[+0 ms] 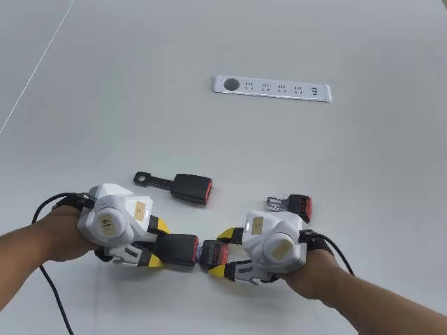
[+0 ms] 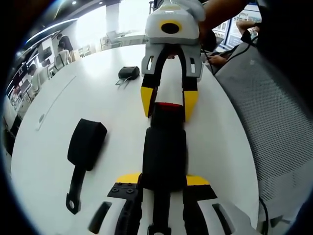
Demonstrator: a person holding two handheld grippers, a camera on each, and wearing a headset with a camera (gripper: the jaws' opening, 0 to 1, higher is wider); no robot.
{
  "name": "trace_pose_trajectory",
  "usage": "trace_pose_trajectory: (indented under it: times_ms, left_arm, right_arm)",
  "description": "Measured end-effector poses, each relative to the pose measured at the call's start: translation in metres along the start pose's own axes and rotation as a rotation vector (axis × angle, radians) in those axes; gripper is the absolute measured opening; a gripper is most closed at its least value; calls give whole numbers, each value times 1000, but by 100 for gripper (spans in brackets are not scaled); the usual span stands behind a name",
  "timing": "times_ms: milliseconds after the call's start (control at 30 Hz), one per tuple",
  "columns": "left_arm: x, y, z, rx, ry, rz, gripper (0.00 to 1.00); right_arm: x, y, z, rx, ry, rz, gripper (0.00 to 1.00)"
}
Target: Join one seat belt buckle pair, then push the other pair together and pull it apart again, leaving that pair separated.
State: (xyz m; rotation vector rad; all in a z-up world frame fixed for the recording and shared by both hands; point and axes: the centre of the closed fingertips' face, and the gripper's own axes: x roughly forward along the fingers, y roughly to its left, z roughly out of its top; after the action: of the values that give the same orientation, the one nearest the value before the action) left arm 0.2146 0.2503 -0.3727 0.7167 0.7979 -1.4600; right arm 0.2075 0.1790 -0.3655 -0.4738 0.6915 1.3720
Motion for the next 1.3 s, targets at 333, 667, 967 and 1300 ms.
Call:
trace_pose_trajectory:
  times_ms: [333, 667, 967, 1300]
  left_arm:
    - [1, -3, 4, -60, 39, 15, 47]
    - [-25, 7, 18, -147, -55, 135, 75]
    - [-52, 20, 23, -164, -86, 202, 76]
    - [-73, 57, 39, -175, -163, 230, 76]
  right_arm:
    - [2, 1, 5, -35, 30, -46, 62]
    - [-24, -6, 9, 3, -6, -110, 72]
    - [-69, -29, 9, 103, -91, -186, 72]
    - [-112, -61, -12, 202, -132, -239, 75]
